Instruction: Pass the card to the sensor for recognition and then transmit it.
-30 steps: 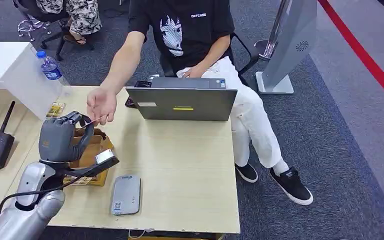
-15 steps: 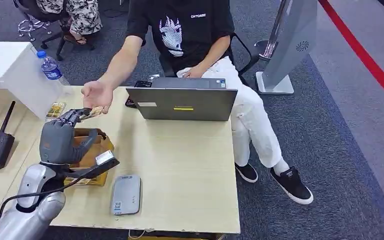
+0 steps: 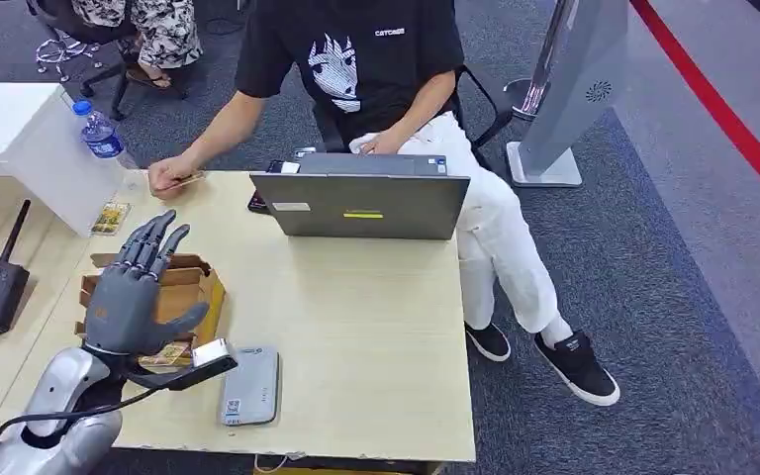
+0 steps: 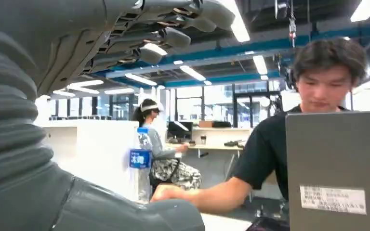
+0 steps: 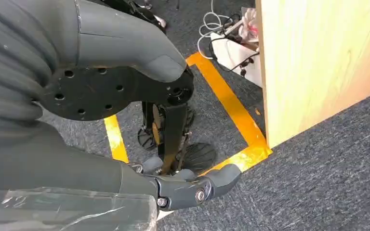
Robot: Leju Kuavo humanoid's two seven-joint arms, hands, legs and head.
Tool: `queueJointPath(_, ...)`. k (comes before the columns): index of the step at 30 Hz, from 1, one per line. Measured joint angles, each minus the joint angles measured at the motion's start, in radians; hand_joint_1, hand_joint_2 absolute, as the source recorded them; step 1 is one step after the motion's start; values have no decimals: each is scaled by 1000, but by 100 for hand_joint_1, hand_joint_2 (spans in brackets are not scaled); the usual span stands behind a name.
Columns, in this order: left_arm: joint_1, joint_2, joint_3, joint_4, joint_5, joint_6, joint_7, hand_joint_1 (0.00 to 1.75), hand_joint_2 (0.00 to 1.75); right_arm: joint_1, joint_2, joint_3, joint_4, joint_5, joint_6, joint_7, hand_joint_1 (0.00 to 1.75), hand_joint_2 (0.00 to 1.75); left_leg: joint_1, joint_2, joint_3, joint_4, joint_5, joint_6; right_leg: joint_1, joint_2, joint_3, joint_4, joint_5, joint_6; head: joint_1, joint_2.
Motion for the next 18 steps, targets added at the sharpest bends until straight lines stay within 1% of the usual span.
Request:
queueJointPath(1, 1, 7, -3, -3, 7, -25, -11, 0, 175, 0, 0, 0, -1, 0, 2, 0, 0, 175, 0, 0, 0, 0, 0, 0, 0, 0, 0, 0, 0, 0, 0, 0)
queueJointPath(3, 10, 39, -16, -13, 22, -85, -35, 0, 175, 0, 0, 0, -2, -2, 5, 0, 0, 175, 0, 1, 0, 0, 0, 0, 0, 0, 0, 0, 0, 0, 0, 0)
queueJointPath(6, 38, 94, -34, -34, 29, -124, -50, 0, 175, 4, 0, 0, -5, -13, 7, 2, 0, 175, 0, 1, 0, 0, 0, 0, 0, 1, 0, 0, 0, 0, 0, 0)
queueJointPath(9, 77, 150, -39, -57, 29, -130, -52, 0, 175, 7, 0, -1, -10, -18, 13, 3, 0, 175, 0, 1, 0, 0, 0, 0, 0, 1, 0, 0, 0, 0, 0, 0)
queueJointPath(10, 92, 175, -42, -65, 29, -130, -52, 0, 175, 8, 0, -2, -14, -19, 17, 5, 0, 175, 0, 1, 0, 0, 0, 0, 0, 1, 0, 0, 0, 0, 0, 0)
queueJointPath(15, 166, 239, -42, -89, 29, -119, -51, 0, 175, 11, 0, -18, -31, -21, 36, 21, 0, 175, 0, 0, 0, 0, 0, 0, 0, 0, 0, 0, -1, 0, 0, 0)
queueJointPath(18, 218, 265, -34, -100, 29, -109, -51, 0, 175, 15, 3, -25, -45, -30, 47, 30, 0, 175, 0, 1, 0, 0, 0, 0, 0, 0, 0, 0, 0, 0, 0, 0)
